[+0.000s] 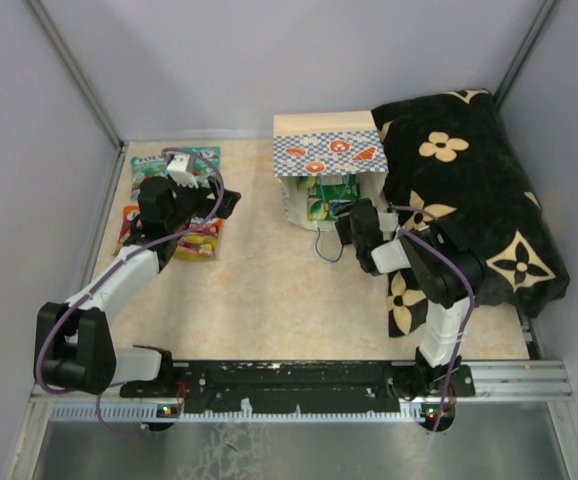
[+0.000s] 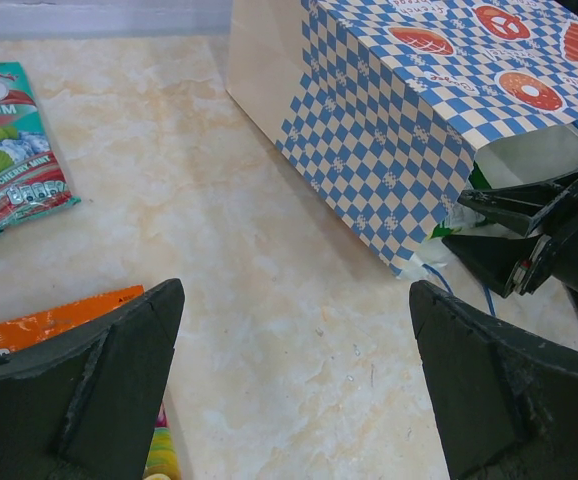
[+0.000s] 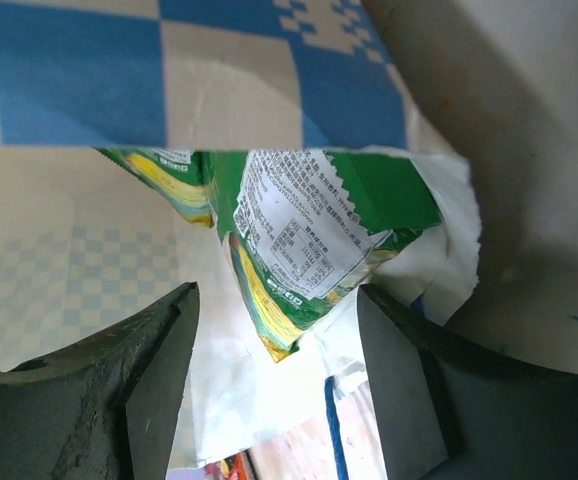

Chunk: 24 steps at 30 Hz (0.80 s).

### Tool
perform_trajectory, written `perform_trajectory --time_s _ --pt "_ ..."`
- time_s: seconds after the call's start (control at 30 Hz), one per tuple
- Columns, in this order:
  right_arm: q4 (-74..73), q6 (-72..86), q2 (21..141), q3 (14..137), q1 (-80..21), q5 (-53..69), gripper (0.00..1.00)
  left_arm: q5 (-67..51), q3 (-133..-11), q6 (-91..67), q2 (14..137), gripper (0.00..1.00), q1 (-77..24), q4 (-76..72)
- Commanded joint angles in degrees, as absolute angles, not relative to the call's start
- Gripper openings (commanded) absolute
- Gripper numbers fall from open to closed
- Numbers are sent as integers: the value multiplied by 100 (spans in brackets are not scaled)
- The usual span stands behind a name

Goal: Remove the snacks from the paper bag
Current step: Take out the snack from the paper bag.

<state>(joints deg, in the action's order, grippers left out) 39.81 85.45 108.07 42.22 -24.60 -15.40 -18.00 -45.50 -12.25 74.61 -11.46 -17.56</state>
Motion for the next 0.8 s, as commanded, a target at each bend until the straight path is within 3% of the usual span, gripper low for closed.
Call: perform_trajectory --time_s 0.0,0.13,0.27,0.33,0.47,0.77 --pt "3264 8670 10641 4318 -2525 -1946 66 -1797 -4619 -1173 7434 100 -1134 -1741" --pt "3243 8635 10888 4568 -2520 -2000 63 -1860 -4678 -1197 7512 100 -1134 -1708" --pt "3473 8349 11181 4938 -2374 -1700 51 -1895 -4721 -1202 7533 100 -1134 -1664" --pt "3572 8012 11204 5079 -2284 -1434 39 -1862 -4719 -1175 7508 100 -1136 -1626" --pt "3566 7448 10948 5024 -2121 -1065 1 -1783 -4677 -1096 7456 100 -1138 -1596" --pt "2463 6292 9140 4203 -2199 -311 0 -1710 -4701 -950 7437 100 -1134 -1505"
